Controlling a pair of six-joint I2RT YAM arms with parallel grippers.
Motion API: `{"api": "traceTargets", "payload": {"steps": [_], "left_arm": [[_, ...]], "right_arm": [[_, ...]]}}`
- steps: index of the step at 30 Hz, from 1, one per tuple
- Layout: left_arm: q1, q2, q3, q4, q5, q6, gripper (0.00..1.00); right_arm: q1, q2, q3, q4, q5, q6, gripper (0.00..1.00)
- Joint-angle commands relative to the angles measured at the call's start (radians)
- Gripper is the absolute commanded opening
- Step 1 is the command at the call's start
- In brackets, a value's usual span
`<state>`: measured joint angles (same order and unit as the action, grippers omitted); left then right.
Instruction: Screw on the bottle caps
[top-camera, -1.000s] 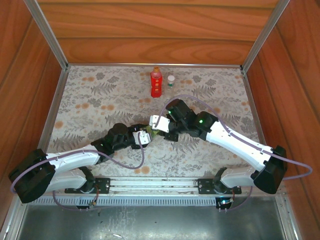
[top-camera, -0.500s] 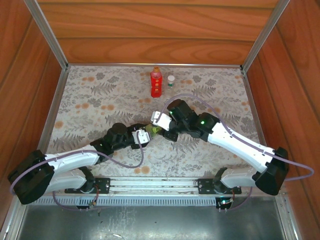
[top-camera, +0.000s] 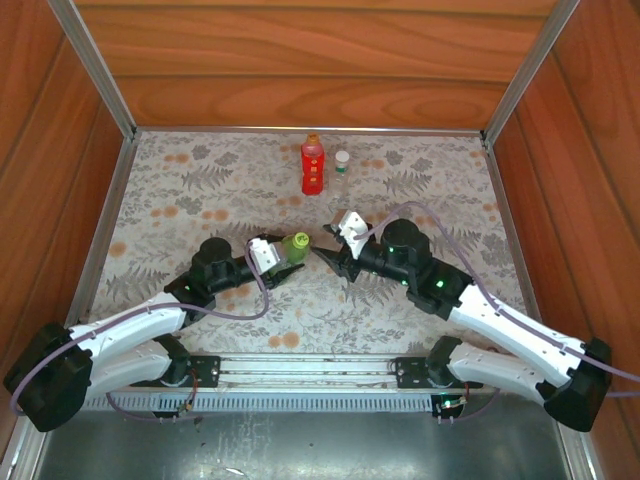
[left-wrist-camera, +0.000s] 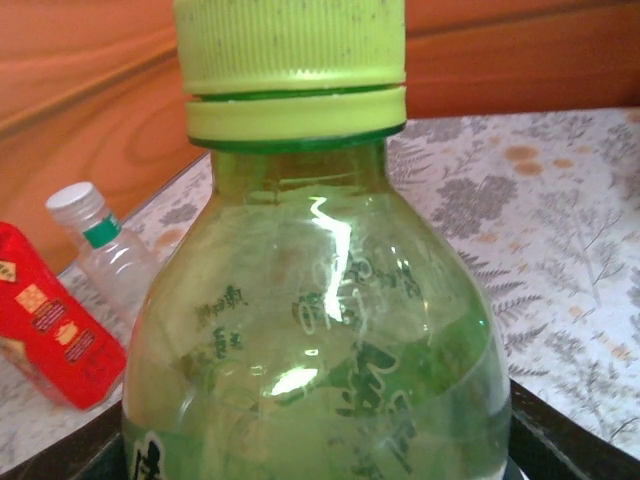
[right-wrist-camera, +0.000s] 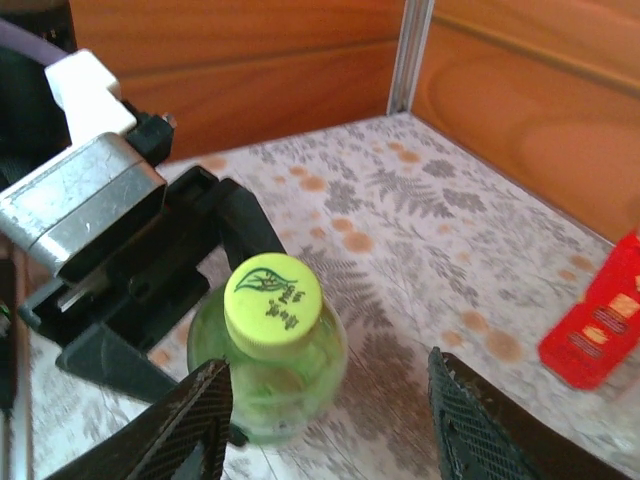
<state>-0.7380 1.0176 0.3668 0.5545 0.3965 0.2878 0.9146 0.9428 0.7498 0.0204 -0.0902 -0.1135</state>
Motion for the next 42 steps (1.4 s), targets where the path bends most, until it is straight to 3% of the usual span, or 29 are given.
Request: {"api": "traceTargets", "payload": {"steps": [1, 7, 18, 23, 28, 30, 35, 42], "left_arm": [[0.006, 0.01, 0.019, 0.066, 0.062, -0.073, 0.65], [0.006, 0.026, 0.032, 0.078, 0.073, -0.087, 0.65], [0.006, 0.017, 0.024, 0.084, 0.059, -0.084, 0.65], [0.006, 0.027, 0.022, 0.082, 0.053, -0.082, 0.7], [0.006, 0.017, 0.001, 0.082, -0.034, -0.108, 0.95], [0.006, 0.003, -0.018, 0.084, -0.071, -0.121, 1.0], [0.005, -0.053, -0.076, 0.084, -0.194, -0.179, 1.0], [0.006, -0.092, -0.132, 0.084, -0.259, -0.259, 1.0]], "right_arm": [[-0.007, 0.02, -0.02, 0.218, -0.074, 0.128, 0.56], [-0.007, 0.11, -0.007, 0.276, -0.131, 0.153, 0.54], [-0.007, 0.168, 0.014, 0.258, -0.165, 0.15, 0.22], [-0.008, 0.157, 0.019, 0.229, -0.099, 0.112, 0.22], [-0.027, 0.182, 0.035, 0.201, 0.077, 0.021, 0.23], [-0.049, 0.203, 0.051, 0.205, 0.096, 0.007, 0.24], [-0.135, 0.305, 0.143, 0.184, 0.117, 0.012, 0.24], [-0.208, 0.498, 0.318, 0.119, 0.179, 0.023, 0.23]]}}
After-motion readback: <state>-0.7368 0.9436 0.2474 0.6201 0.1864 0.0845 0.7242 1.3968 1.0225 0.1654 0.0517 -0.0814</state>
